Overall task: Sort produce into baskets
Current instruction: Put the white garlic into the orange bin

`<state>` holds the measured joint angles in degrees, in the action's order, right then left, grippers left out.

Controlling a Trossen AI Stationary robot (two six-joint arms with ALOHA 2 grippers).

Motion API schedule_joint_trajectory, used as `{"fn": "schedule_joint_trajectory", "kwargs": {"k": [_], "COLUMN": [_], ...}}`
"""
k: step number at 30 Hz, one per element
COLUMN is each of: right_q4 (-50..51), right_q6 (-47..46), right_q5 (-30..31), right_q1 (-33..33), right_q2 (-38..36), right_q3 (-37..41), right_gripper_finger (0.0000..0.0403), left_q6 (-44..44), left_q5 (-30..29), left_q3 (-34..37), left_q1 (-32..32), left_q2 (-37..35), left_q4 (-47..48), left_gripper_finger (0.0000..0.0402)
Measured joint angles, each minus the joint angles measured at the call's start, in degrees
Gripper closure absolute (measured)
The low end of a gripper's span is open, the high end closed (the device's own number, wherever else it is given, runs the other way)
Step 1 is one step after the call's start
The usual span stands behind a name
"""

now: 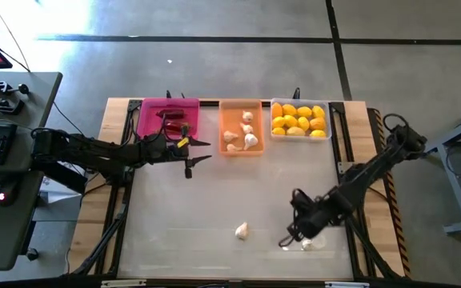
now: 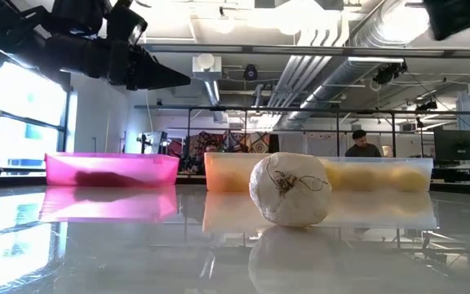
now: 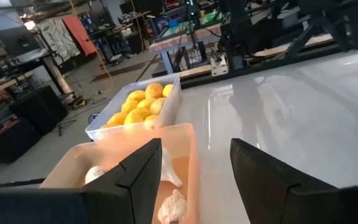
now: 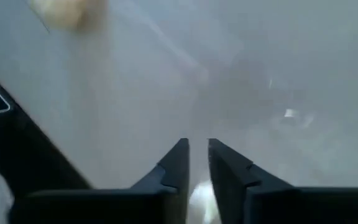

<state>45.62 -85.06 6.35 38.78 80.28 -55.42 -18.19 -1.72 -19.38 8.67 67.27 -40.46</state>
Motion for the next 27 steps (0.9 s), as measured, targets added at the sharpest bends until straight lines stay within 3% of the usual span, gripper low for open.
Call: {"fn": "schedule_joint_trajectory", "kwargs": {"k": [5, 10, 15, 27], "right_q4": [-0.21, -3.51, -5.91, -5.06], "right_q6": [-14.68, -20.11, -21.09, -21.46], "right_q5": [-6.14, -10.75, -14.02, -14.36], "right_q1": [4.29, 6.14, 6.76, 6.78], "right_q2": [3.12, 6.90, 10.23, 14.27], "right_q3": [0.00, 0.00, -0.02, -0.02], "right_gripper_finger": [0.0291, 0.0253, 0.0250, 0.0250], "left_q6": [-0.44, -0.13, -0.07, 1.63], "left_q5": [0.28, 2.61, 2.80, 2.80], "left_q3": [-0.02, 0.00, 0.00, 0.00], "left_q1": [0.00, 0.00, 0.00, -0.04], "left_q2": [0.02, 0.01, 0.02, 0.02], "left_q4": [-0.24, -0.27, -0.16, 1.03], "left_gripper_finger": [0.0225, 0.0225, 0.0225, 0.0225]}}
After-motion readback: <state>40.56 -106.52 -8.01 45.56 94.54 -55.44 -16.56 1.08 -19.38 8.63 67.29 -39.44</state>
